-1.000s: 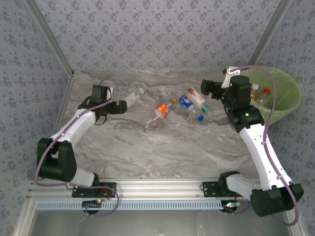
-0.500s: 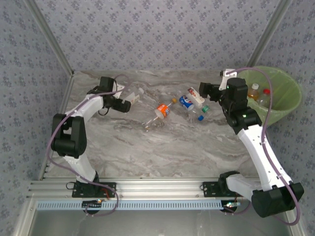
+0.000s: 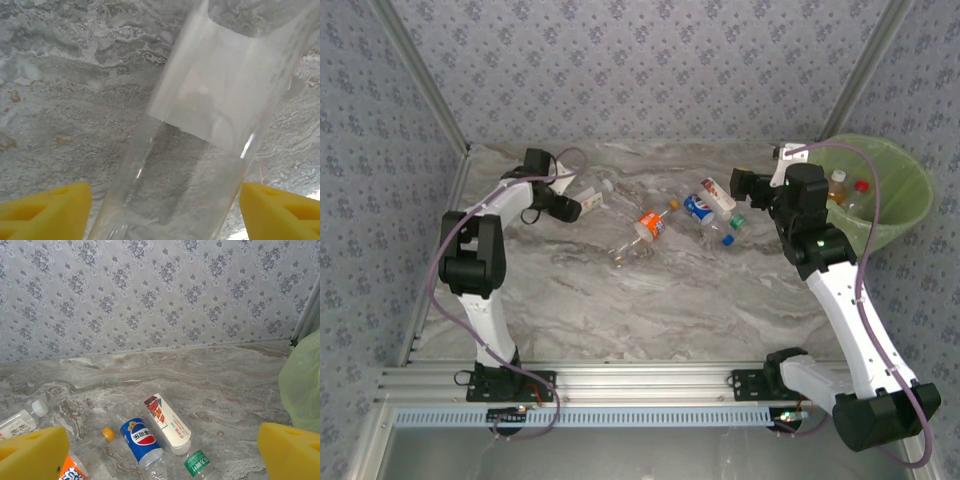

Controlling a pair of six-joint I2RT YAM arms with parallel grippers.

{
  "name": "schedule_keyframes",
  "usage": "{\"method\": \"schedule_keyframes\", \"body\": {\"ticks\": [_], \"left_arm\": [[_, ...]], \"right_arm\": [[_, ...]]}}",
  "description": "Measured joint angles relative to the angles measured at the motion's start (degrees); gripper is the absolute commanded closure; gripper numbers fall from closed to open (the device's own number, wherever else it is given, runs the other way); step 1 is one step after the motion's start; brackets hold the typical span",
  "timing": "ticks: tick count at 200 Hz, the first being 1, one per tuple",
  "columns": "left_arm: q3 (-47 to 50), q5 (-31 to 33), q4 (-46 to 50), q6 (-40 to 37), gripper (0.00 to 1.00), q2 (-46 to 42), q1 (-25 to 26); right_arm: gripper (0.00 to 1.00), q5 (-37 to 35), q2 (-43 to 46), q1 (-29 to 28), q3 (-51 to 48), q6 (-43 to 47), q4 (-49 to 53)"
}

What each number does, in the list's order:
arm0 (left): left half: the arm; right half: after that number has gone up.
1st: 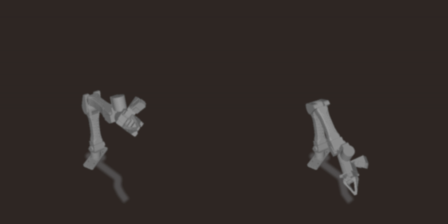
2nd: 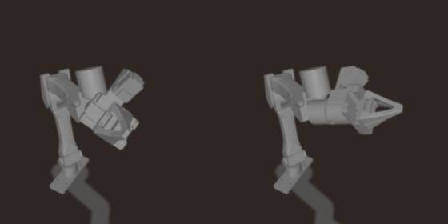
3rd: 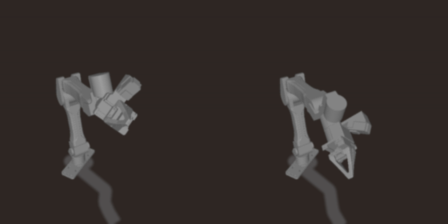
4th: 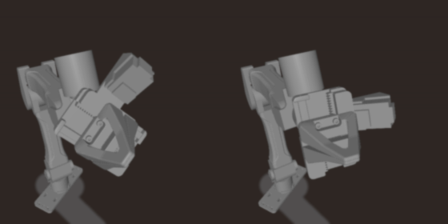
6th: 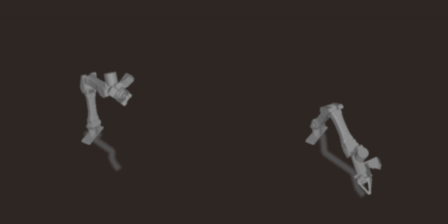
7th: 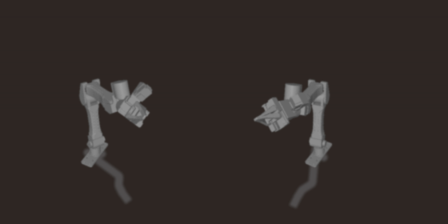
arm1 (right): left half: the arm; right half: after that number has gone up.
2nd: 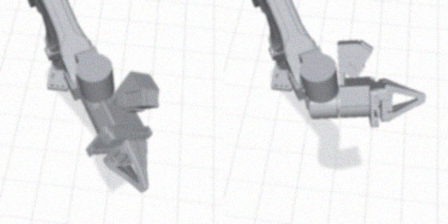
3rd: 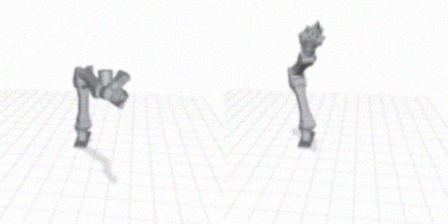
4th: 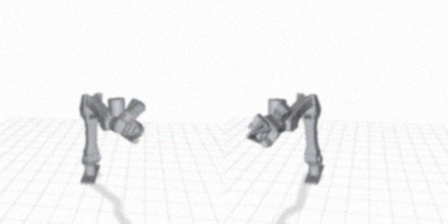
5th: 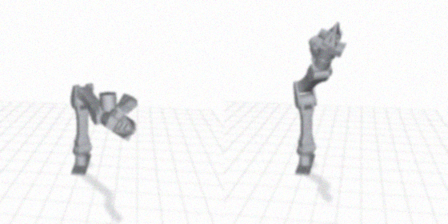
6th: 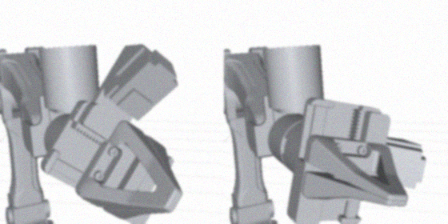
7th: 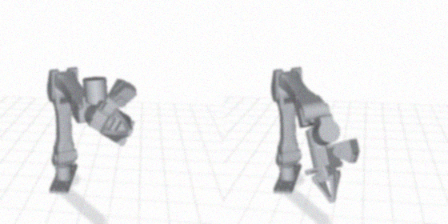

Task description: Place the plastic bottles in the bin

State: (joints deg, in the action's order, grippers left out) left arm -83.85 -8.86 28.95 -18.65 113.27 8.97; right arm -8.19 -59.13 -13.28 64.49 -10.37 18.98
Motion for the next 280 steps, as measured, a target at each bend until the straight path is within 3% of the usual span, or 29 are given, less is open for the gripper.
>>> {"method": "schedule_keyframes", "body": {"ticks": [81,139,180,219,280], "left_arm": [[0.00,1.68,-0.24,-1.44,0.34,1.90,2.40],[0.17,3.80,-1.01,-2.54,0.55,2.78,3.06],[0.83,4.22,-1.53,-2.32,0.73,2.32,3.98],[4.66,4.15,-1.84,-0.11,0.80,-0.74,4.81],[13.25,1.99,-6.54,5.25,0.93,-15.28,7.48]], "right_arm": [[0.01,-0.02,0.00,0.00,0.00,0.17,0.02],[0.01,0.46,-0.11,0.00,0.00,0.42,0.02],[0.01,9.92,-3.02,-0.15,0.00,4.57,0.13],[0.01,16.63,-5.97,-0.52,0.00,7.54,1.07],[0.01,25.51,-7.43,-2.05,0.04,10.93,1.40]]}}
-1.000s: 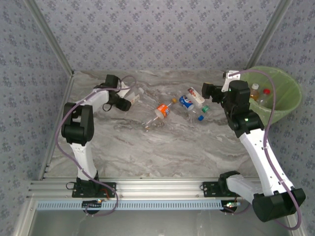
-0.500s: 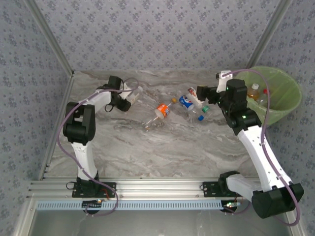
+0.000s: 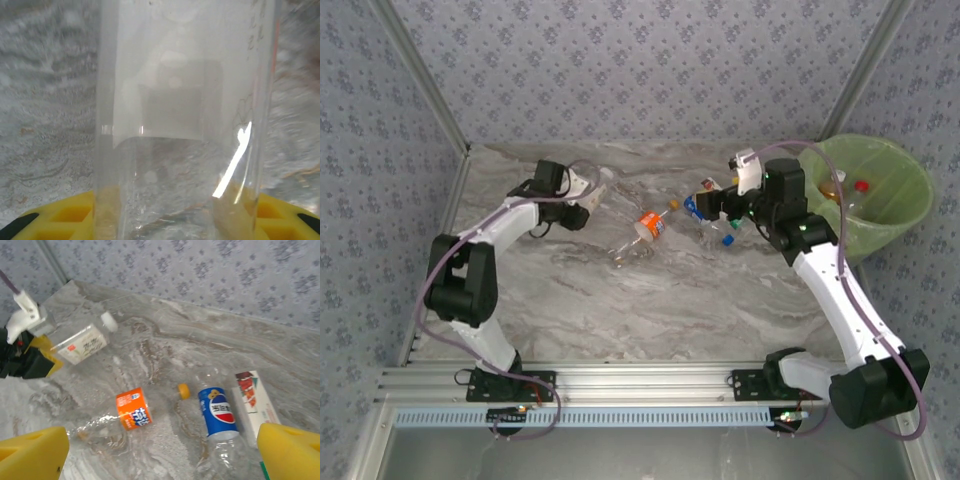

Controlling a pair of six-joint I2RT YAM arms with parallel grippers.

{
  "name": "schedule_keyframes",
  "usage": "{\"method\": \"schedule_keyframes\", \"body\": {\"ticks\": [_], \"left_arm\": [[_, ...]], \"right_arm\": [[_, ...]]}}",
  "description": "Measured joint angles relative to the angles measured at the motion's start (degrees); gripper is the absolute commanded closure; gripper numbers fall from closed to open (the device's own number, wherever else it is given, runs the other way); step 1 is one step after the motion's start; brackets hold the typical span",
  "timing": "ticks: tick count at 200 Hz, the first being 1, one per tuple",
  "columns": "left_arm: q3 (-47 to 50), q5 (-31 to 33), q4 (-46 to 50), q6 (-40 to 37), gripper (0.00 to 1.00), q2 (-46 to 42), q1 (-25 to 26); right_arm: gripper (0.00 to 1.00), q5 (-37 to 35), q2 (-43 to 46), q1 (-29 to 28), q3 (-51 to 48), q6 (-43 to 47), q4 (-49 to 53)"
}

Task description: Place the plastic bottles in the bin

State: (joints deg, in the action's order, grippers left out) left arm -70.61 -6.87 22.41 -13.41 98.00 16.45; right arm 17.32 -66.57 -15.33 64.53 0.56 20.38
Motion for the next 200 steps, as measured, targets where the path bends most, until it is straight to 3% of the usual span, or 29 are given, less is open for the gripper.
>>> {"method": "schedule_keyframes", "body": {"ticks": [47,80,136,163,200], "left_arm": [[2.80,-4.39,-5.68,4.94,0.97,-9.44,3.39],[6.97,-4.79,-8.13,7.39,1.00,-15.08,7.91],[9.97,-3.85,-9.31,10.38,0.98,-23.69,14.88],[10.08,-6.25,-9.42,12.44,0.96,-26.03,16.76],[10.25,-14.97,-10.93,16.11,0.96,-26.45,17.07]], "right_arm": [[0.01,1.57,-3.21,-2.36,0.66,1.44,1.55],[0.01,-1.27,-3.82,-3.48,1.36,0.00,1.29],[0.01,-3.50,-4.00,-3.69,1.79,-9.53,-1.38],[0.01,-0.48,-4.26,-3.85,3.15,-13.31,-3.58],[0.01,7.52,-4.26,-4.13,3.37,-14.75,-6.23]]}}
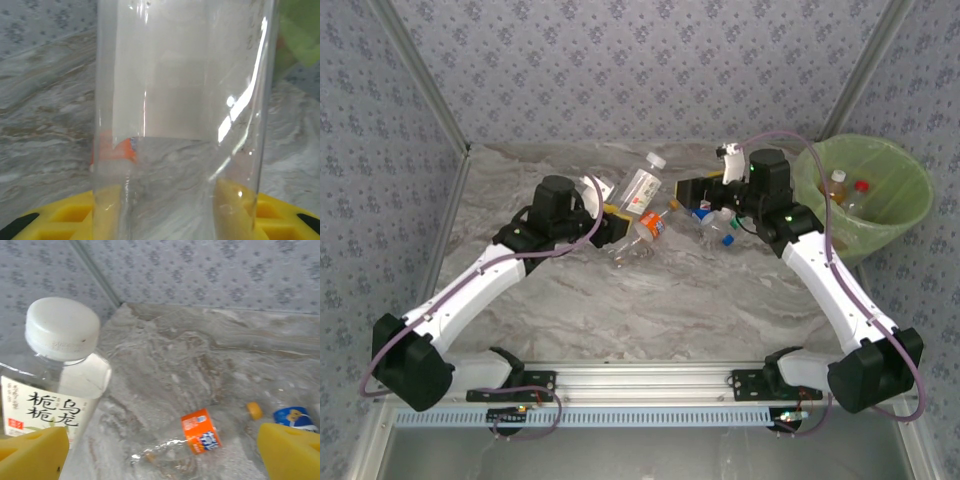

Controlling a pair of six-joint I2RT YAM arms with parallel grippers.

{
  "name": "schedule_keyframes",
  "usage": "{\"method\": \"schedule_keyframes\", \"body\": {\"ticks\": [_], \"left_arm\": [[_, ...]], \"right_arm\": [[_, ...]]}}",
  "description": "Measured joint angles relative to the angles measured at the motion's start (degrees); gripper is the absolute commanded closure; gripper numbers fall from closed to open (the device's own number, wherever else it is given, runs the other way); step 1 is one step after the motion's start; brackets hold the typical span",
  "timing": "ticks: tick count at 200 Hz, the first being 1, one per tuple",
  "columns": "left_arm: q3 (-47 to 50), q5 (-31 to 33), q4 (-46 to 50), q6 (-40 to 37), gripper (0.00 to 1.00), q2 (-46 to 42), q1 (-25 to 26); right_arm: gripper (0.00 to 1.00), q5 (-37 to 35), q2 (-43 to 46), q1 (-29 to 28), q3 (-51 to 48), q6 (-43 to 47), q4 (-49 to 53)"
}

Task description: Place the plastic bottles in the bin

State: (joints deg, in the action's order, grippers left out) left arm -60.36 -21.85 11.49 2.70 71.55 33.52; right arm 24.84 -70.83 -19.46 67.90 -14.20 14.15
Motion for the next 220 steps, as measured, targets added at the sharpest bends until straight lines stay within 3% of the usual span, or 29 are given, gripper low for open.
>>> {"method": "schedule_keyframes", "body": {"ticks": [58,135,142,166,220], "left_arm": [[0.24,-11.54,-2.95,1.79,0.96,-0.57,0.00],[0.24,-26.95,-4.48,1.88,0.94,-0.57,-0.59],[0.24,-27.89,-4.48,1.88,0.94,-0.57,-0.68],[0.17,-30.03,-4.44,1.86,0.92,-0.52,-0.79],[-0.13,-34.86,-4.50,1.11,0.85,-0.13,-1.55]], "right_arm": [[0.01,14.14,0.00,-1.33,0.09,1.53,-2.45],[0.04,22.67,-0.15,-4.68,1.55,7.74,-2.62],[0.07,23.76,-0.22,-4.79,1.88,8.22,-2.58],[0.36,26.95,-0.46,-5.60,3.21,10.32,-2.34],[0.68,30.03,-0.63,-5.99,4.17,11.15,-1.95]]}}
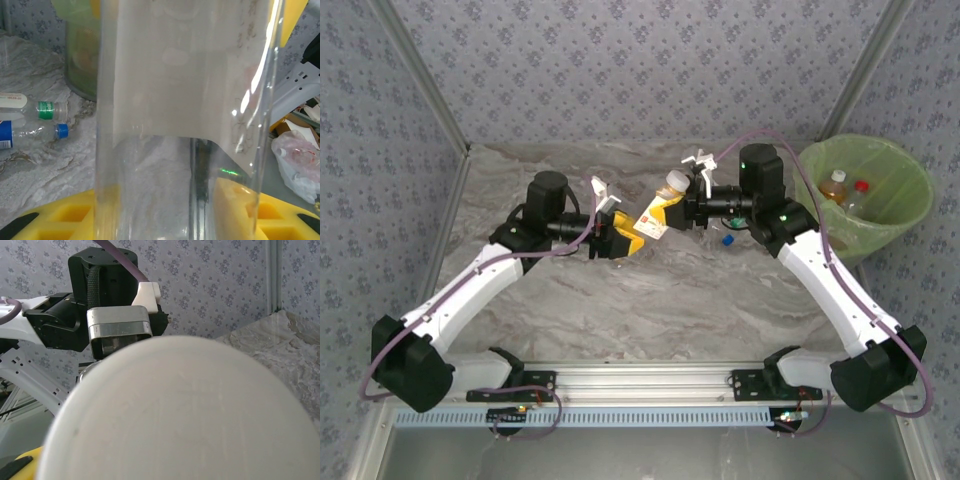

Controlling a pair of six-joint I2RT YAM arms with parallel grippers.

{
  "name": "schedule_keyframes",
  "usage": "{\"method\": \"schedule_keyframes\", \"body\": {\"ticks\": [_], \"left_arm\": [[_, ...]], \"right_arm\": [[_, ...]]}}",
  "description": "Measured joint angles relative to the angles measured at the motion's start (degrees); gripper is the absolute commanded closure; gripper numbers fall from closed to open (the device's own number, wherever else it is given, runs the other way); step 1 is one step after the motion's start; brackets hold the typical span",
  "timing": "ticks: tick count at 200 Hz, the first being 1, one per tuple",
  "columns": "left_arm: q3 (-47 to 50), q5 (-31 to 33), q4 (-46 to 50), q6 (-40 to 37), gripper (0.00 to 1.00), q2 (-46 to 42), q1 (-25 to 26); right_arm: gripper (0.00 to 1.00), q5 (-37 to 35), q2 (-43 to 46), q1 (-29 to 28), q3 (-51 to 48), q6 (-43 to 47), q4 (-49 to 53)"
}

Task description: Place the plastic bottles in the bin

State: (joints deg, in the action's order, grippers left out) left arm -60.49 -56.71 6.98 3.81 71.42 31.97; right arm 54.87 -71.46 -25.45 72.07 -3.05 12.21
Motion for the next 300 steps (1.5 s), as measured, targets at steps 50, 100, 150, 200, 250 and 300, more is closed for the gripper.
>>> {"method": "schedule_keyframes", "body": {"ticks": [50,100,150,200,250,300], "left_arm": [[-0.42,0.63,1.40,-1.64,0.34,0.00,-0.09],[-0.98,17.05,2.86,-1.55,0.01,-0.24,0.24],[-0.98,33.11,2.99,-0.20,0.01,-0.55,0.28],[-0.61,48.33,2.86,1.99,0.01,-0.74,0.15],[2.36,55.23,2.80,3.34,0.01,-1.64,-0.15],[3.56,57.79,3.23,3.61,0.01,-2.47,-0.15]], "right_arm": [[0.92,-0.26,0.00,-0.11,0.26,1.60,1.09],[1.00,-8.07,0.09,-0.70,0.37,4.17,4.42],[1.00,-16.98,1.18,2.47,0.39,4.07,8.41],[1.00,-22.80,3.72,6.88,0.39,2.60,10.95],[1.00,-29.24,4.22,14.73,2.89,-0.59,15.78],[1.00,-31.23,6.38,25.53,5.38,-3.80,18.14]]}}
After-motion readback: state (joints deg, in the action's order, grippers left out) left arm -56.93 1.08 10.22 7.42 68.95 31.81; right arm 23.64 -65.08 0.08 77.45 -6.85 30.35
